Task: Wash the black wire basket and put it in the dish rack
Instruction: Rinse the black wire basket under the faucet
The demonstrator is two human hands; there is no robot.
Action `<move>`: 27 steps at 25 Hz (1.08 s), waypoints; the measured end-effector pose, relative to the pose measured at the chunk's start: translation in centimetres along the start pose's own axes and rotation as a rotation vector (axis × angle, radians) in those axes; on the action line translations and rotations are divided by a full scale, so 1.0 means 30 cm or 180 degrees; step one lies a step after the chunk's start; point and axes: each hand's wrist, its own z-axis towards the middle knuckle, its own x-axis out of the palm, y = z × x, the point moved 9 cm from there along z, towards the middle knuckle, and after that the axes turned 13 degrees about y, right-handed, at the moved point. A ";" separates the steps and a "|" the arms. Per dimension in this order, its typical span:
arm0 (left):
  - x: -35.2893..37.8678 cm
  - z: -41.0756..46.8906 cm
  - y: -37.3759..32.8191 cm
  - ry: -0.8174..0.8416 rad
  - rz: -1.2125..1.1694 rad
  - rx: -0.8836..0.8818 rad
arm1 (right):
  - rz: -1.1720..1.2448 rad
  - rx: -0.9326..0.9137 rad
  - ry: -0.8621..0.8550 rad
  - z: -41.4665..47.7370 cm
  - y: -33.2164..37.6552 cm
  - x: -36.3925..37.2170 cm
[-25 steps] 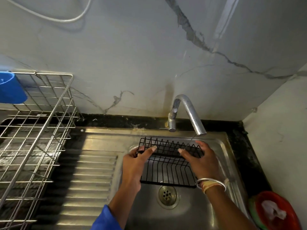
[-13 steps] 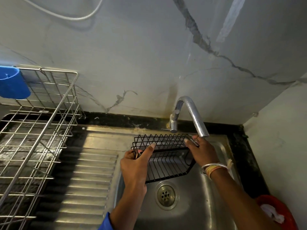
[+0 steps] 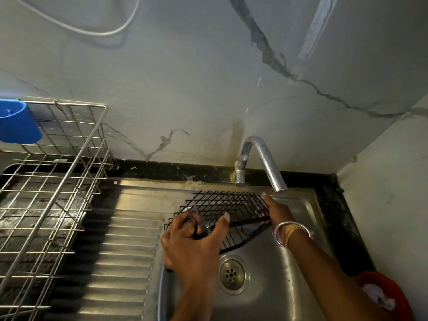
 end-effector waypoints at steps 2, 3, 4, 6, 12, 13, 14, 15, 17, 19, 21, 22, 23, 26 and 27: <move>-0.028 -0.004 0.042 0.0000 -0.0927 -0.0412 | 0.0483 -0.0486 0.0291 -0.007 0.056 0.014; -0.039 -0.005 0.071 -0.0006 -0.1212 -0.0661 | 0.0442 -0.0733 0.0442 -0.009 0.090 0.028; -0.048 -0.001 0.111 -0.0001 -0.1301 -0.0887 | 0.0373 -0.0936 0.0588 -0.019 0.120 0.041; -0.073 0.016 0.194 -0.0010 -0.1432 -0.1325 | 0.0172 -0.1086 0.0788 -0.035 0.138 0.059; -0.058 0.035 0.389 0.0666 -0.1996 -0.2112 | -0.1782 -0.1369 0.0989 -0.049 0.118 0.042; -0.045 0.024 0.443 0.0737 -0.2157 -0.2317 | -0.1874 -0.1481 0.0808 -0.062 0.151 0.023; -0.018 0.006 0.479 0.0823 -0.2385 -0.2482 | -0.1869 -0.1605 0.0565 -0.080 0.189 0.000; -0.001 -0.001 0.528 0.0905 -0.2460 -0.2561 | -0.1839 -0.1667 0.0352 -0.099 0.222 -0.014; 0.022 -0.005 0.602 0.0950 -0.2446 -0.2562 | -0.1844 -0.1902 0.0387 -0.157 0.277 0.020; 0.055 -0.033 0.669 0.1031 -0.2135 -0.2774 | -0.1839 -0.2083 0.0595 -0.183 0.286 0.069; 0.046 -0.046 0.665 0.1230 -0.0945 -0.2528 | -0.1962 -0.2216 0.0611 -0.191 0.276 0.099; 0.028 -0.012 0.623 0.1046 -0.0251 -0.2047 | -0.2064 -0.2242 0.0579 -0.193 0.271 0.109; 0.024 0.024 0.525 0.0895 0.0062 -0.1257 | -0.2187 -0.2237 0.0548 -0.194 0.265 0.115; 0.144 0.062 0.138 0.1494 0.0928 0.0898 | -0.2195 -0.2352 0.0601 -0.216 0.272 0.123; 0.223 0.084 0.057 0.1744 0.1780 0.1400 | -0.2129 -0.2354 0.0676 -0.220 0.274 0.122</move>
